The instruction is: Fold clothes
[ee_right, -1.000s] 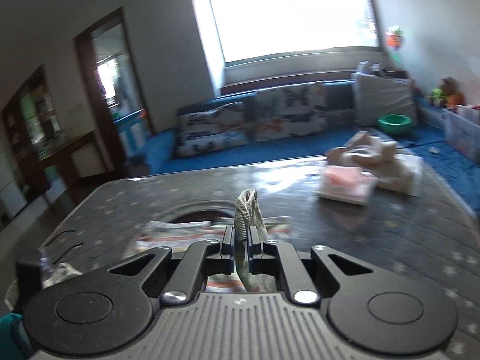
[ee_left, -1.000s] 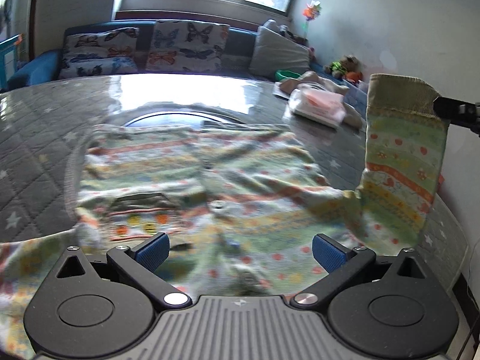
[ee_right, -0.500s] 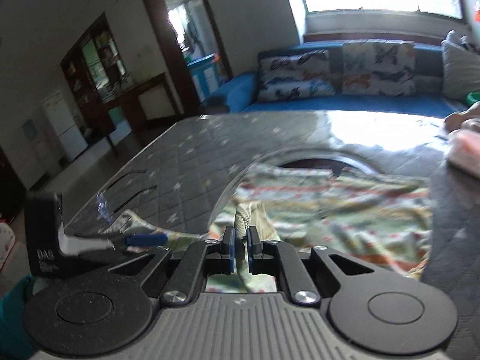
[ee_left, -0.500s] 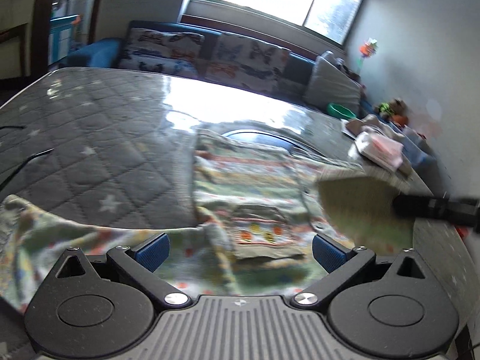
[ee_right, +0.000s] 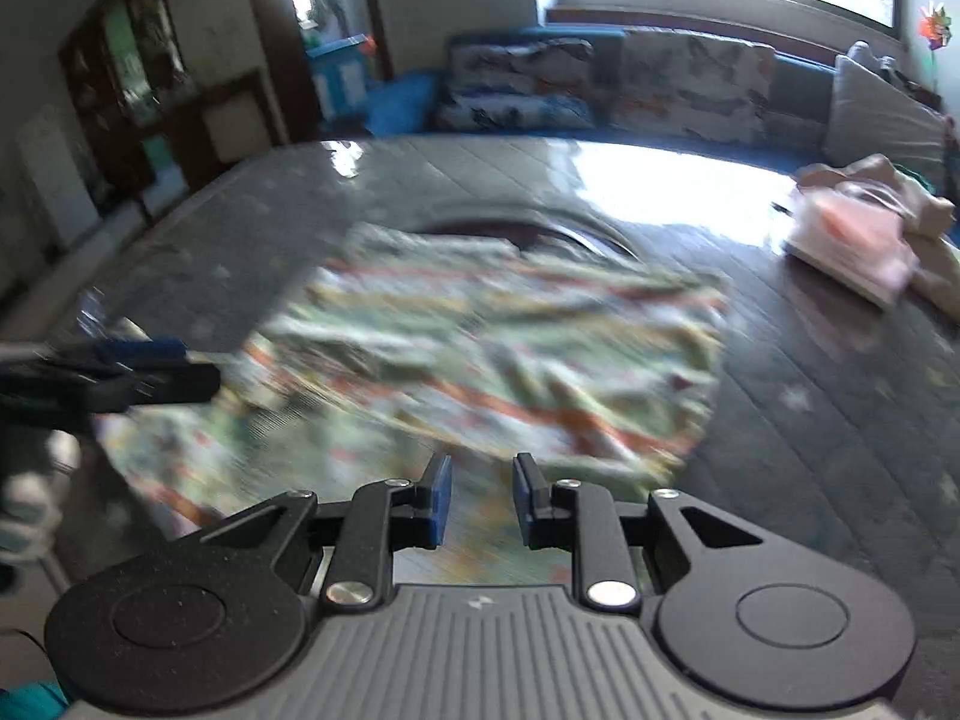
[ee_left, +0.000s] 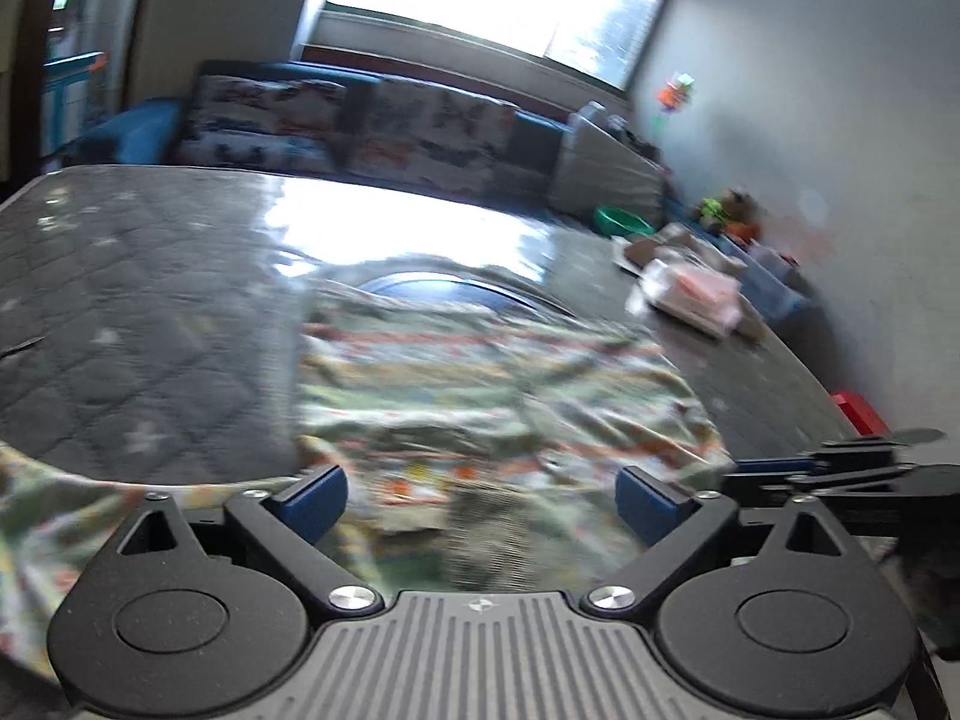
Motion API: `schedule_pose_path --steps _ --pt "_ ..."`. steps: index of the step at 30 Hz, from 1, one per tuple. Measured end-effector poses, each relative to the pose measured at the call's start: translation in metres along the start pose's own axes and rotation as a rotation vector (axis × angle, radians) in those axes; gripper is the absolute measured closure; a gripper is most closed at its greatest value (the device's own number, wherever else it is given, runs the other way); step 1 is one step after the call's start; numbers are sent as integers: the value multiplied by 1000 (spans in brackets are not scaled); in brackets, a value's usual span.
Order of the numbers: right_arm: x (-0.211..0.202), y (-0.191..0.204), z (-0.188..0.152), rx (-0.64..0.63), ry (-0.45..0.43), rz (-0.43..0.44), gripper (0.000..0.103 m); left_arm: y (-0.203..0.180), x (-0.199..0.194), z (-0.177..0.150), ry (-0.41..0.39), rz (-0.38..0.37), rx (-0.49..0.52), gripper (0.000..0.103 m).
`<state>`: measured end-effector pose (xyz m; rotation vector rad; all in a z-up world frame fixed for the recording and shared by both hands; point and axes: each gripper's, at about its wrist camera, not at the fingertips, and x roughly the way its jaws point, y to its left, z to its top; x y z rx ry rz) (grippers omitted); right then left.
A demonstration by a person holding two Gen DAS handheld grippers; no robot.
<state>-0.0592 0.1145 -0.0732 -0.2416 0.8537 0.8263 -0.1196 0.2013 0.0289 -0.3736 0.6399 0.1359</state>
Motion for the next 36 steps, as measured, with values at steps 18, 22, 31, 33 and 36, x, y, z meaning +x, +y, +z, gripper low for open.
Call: schedule_pose_path --steps 18,22,31,33,36 --pt "35 -37 -10 -9 24 -56 81 -26 61 -20 121 -108 30 45" --pt "30 -30 -9 -43 11 -68 75 -26 52 -18 110 -115 20 45" --pt "13 9 -17 -169 6 11 61 -19 14 -29 83 -112 34 46" --pt "14 17 -21 -186 11 24 61 -18 17 -33 100 -107 32 46" --pt "18 24 -27 -194 29 46 61 -16 19 -38 112 -99 24 50"
